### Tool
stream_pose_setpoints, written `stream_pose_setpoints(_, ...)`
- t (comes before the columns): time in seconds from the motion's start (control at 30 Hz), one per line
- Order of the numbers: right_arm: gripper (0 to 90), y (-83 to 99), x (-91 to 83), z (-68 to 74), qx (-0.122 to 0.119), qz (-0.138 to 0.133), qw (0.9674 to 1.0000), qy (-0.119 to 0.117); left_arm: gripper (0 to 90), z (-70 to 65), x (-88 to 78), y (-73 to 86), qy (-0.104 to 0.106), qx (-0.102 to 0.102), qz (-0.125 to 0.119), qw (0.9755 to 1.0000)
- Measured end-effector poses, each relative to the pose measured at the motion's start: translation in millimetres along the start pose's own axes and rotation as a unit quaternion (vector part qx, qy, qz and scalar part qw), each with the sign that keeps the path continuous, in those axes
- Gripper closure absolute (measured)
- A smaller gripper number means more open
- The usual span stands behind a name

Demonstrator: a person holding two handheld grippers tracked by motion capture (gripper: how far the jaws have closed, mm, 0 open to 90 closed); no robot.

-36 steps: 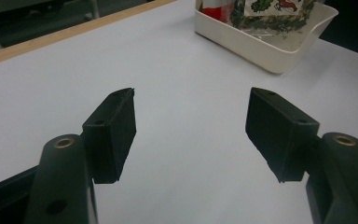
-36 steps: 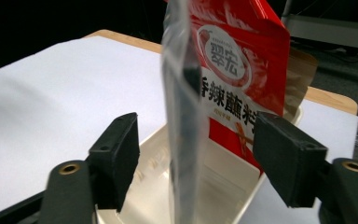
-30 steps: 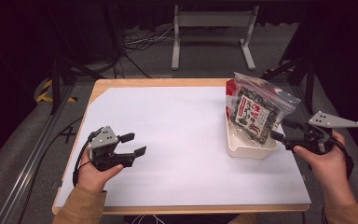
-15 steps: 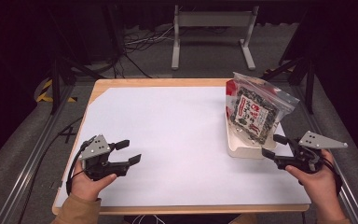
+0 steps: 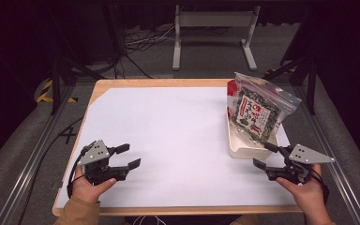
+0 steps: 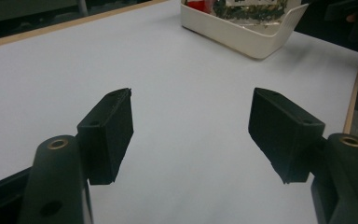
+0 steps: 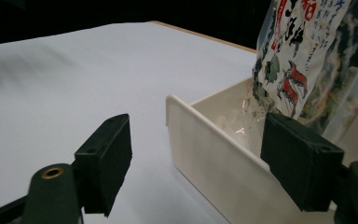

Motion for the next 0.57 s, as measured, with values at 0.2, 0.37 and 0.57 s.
stream_pose_setpoints(0.2,26.9,2.3,0.0,11.1,-0.001,-0.012,0.9996,-0.026,31.4,1.0,1.2,2.1,-0.001,0.002,0.002,1.0000)
stream_pose_setpoints(0.37,26.9,11.1,10.2,14.2,0.001,0.011,0.9992,-0.039,31.4,1.6,1.6,2.8,0.000,0.000,-0.002,1.0000)
stream_pose_setpoints(0.57,26.8,12.4,13.3,14.5,0.005,0.011,0.9990,-0.044,31.2,1.9,3.1,3.7,-0.001,-0.001,0.002,1.0000)
Point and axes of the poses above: each handheld gripper's, and its own axes: x roughly forward along the jaws, y roughly out of its underside, z roughly to its left, the point moved 1 cm from there along x, roughly forward along the jaws, and after that the axes turned 2 degrees about x, right-handed, at the moved point
